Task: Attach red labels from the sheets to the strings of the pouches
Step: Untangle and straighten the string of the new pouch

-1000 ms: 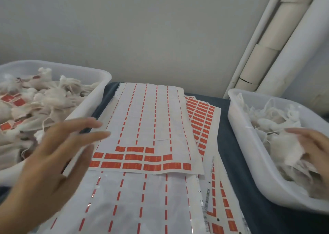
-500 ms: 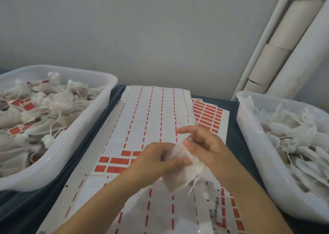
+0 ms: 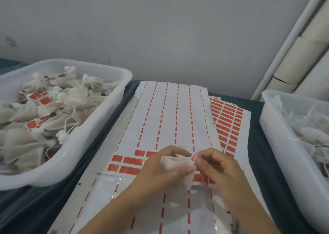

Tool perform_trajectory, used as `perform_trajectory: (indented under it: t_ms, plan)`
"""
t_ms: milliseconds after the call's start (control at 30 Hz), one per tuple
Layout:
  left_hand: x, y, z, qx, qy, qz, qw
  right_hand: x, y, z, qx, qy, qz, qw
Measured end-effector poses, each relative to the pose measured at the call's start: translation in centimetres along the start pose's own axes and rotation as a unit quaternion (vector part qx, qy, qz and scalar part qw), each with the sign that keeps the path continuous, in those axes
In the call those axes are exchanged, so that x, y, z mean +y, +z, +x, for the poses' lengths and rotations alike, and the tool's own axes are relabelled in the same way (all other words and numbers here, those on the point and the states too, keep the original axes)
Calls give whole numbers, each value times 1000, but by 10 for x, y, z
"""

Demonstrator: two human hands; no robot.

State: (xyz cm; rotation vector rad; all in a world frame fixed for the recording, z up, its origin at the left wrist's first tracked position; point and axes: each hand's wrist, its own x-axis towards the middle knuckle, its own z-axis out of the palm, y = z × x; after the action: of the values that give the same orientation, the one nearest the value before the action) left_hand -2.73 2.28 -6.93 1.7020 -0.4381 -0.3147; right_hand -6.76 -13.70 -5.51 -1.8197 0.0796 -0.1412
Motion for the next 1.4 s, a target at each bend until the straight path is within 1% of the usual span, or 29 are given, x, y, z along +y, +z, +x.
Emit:
perform_trajectory:
  t_ms: [67, 167, 233, 333, 400, 467, 567, 633, 667, 733, 767, 800, 833, 867, 900, 933, 967, 1000, 1033, 1100, 1167, 1267, 1300, 1333, 1400]
  plan:
    - [2, 1, 0, 1, 16, 11, 1000, -3, 0, -3, -42, 3, 10, 999]
    - [1, -2, -3, 12, 20, 6, 1000, -3, -10, -3, -59, 34, 26, 997]
    - [3, -2, -5, -11, 28, -2, 1000, -5, -15, -4, -77, 56, 40, 995]
    - [7, 1, -6, -58, 43, -12, 997, -7, -14, -6, -116, 55, 66, 990]
    - [9, 1, -5, -56, 51, -15, 997, -7, -13, -8, -121, 58, 97, 986]
    - [8, -2, -4, -37, 44, -23, 998, -9, -16, -9, -113, 69, 180, 975]
    - [8, -4, -1, -17, 38, -11, 999, -10, -21, -8, -81, 56, 362, 927]
    - [10, -1, 1, -10, 51, 13, 999, -9, -20, -6, -65, 44, 427, 901]
    - [9, 2, 2, -5, 57, 33, 998, -8, -18, -6, -63, 39, 438, 896]
    - [7, 4, 1, 40, 74, 64, 994, -9, -15, -6, -58, 23, 422, 905]
    - [6, 3, -1, 70, 80, 52, 993, -10, -15, -6, -55, 13, 402, 914]
    - [4, 0, -2, 81, 75, 15, 994, -11, -16, -7, -53, 4, 383, 922]
    - [4, -3, -4, 58, 56, -30, 996, -13, -16, -8, -53, -4, 366, 929]
    - [6, -4, -7, -6, 14, -77, 997, -14, -16, -10, -58, -11, 350, 935]
    - [9, -4, -8, -95, -36, -113, 988, -16, -16, -11, -69, -20, 329, 942]
    - [11, -3, -9, -172, -82, -136, 972, -17, -14, -13, -87, -33, 302, 949]
    - [11, -1, -8, -214, -111, -151, 959, -18, -12, -15, -113, -53, 272, 954]
    - [11, 1, -6, -221, -129, -166, 952, -20, -9, -17, -148, -73, 241, 956]
    - [11, 1, -4, -206, -142, -187, 950, -22, -5, -19, -186, -85, 209, 956]
    - [9, -3, 0, -167, -156, -263, 937, -24, 2, -23, -245, -72, 141, 957]
    - [6, -13, 1, -147, -154, -362, 908, -22, 7, -24, -257, -53, 71, 962]
    - [3, -27, 1, -130, -150, -495, 846, -16, 4, -19, -219, -31, -5, 975]
    - [3, -29, 2, -125, -147, -500, 844, -15, 0, -17, -190, -20, -18, 981]
    - [4, -31, 2, -117, -148, -476, 859, -12, -5, -13, -151, -9, -28, 988]
    - [7, -28, 2, -111, -161, -392, 899, -7, -12, -8, -67, 6, -43, 997]
